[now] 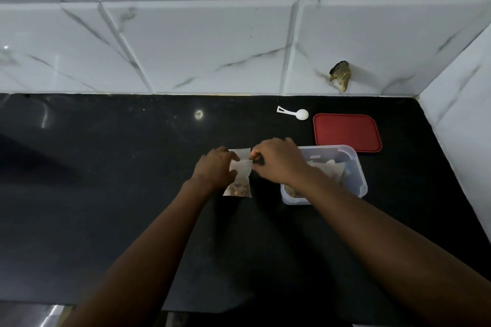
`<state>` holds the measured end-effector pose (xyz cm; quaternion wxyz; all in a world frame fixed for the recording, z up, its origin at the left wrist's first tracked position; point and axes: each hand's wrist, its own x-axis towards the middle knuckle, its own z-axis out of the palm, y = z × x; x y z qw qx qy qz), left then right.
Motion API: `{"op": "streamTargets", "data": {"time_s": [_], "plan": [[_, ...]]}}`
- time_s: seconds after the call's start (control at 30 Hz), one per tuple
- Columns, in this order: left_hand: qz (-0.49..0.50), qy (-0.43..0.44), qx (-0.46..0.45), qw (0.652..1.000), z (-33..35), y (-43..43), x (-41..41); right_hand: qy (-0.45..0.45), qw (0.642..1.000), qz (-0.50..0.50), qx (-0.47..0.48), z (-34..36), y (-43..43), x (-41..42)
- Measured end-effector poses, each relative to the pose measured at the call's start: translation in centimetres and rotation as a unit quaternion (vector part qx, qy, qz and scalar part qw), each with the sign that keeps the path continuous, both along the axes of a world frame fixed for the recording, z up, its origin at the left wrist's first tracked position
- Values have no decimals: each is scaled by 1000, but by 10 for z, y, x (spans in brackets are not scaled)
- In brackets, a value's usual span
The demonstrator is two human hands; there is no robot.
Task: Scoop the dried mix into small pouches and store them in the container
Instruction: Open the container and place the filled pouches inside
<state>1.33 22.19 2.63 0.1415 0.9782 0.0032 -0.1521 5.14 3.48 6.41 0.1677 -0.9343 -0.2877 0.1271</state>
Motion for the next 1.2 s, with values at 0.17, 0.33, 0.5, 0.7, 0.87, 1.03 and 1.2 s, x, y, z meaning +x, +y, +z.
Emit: {"op": "streamTargets", "data": {"time_s": [0.17, 0.33, 0.5, 0.7, 0.87, 1.03, 1.2], "plan": [[-27, -6, 43, 999, -12, 11, 3, -15, 985, 31, -170, -20, 37, 4], [-29, -30, 1, 999, -13, 19, 5, -3, 984, 22, -177, -28, 44, 0], [27, 13, -207, 978, 3, 31, 5, 26, 996, -19, -84, -15, 34, -1], [-25, -12, -304, 952, 29, 41, 9, 113, 989, -69, 59, 13, 6, 2], [-54, -40, -364, 929, 51, 28, 14, 114, 982, -57, 142, 38, -16, 2], [-102, -72, -393, 911, 68, -9, 17, 86, 983, -56, 155, 65, -52, -1], [-112, -93, -432, 890, 79, -58, 20, 76, 978, -109, 161, 84, -105, -4]]}}
